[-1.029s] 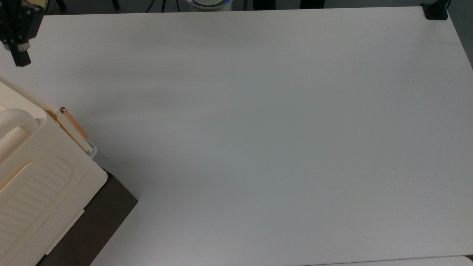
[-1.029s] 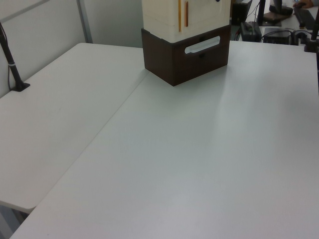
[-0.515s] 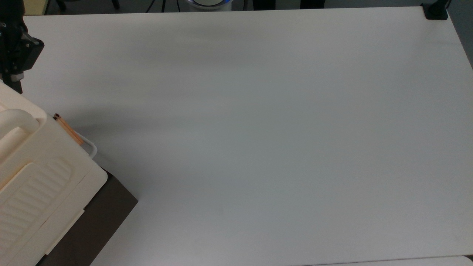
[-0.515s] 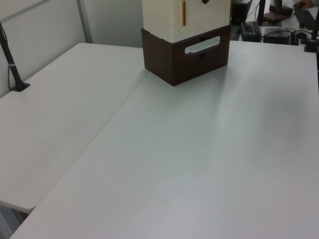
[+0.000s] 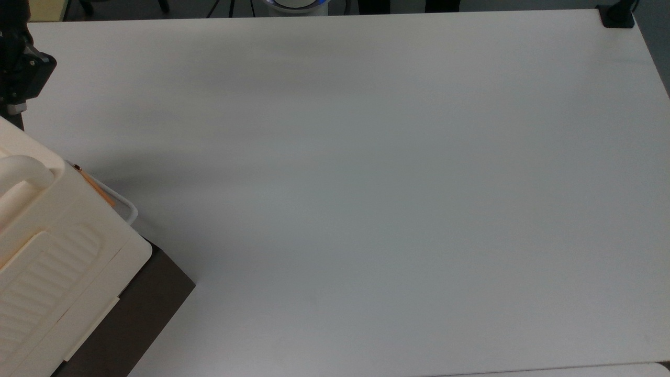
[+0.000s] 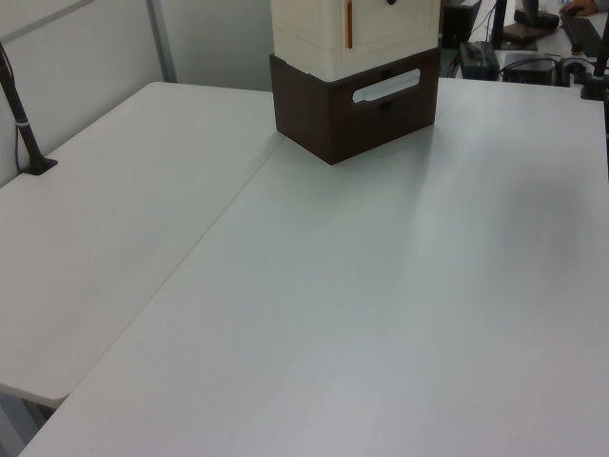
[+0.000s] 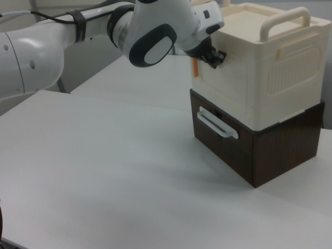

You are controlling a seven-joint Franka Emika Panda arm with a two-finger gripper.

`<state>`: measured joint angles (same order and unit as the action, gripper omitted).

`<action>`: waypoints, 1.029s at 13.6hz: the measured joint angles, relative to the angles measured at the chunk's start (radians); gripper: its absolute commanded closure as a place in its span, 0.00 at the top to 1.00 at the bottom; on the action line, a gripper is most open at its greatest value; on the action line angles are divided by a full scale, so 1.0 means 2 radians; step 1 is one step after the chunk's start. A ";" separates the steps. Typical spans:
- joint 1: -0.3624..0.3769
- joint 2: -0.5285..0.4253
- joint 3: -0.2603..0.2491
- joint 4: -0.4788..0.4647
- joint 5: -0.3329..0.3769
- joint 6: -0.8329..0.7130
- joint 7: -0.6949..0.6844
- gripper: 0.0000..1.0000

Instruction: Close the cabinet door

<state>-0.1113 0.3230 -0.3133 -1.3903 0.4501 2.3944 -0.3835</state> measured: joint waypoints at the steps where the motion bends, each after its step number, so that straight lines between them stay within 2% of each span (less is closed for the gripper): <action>1: 0.000 0.000 0.000 -0.001 0.000 0.003 0.000 0.01; 6: 0.004 -0.001 0.000 -0.007 -0.006 0.005 0.000 0.01; 8: 0.025 -0.001 0.001 -0.027 -0.047 -0.012 0.000 0.01; 11: 0.045 -0.002 0.018 -0.034 -0.108 -0.095 0.013 0.01; 12: 0.050 -0.003 0.029 -0.034 -0.131 -0.118 0.029 0.01; 14: 0.056 -0.015 0.071 -0.034 -0.179 -0.181 0.075 0.01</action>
<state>0.0016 0.2928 -0.1716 -1.4575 0.0923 2.0315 -0.2338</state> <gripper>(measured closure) 0.991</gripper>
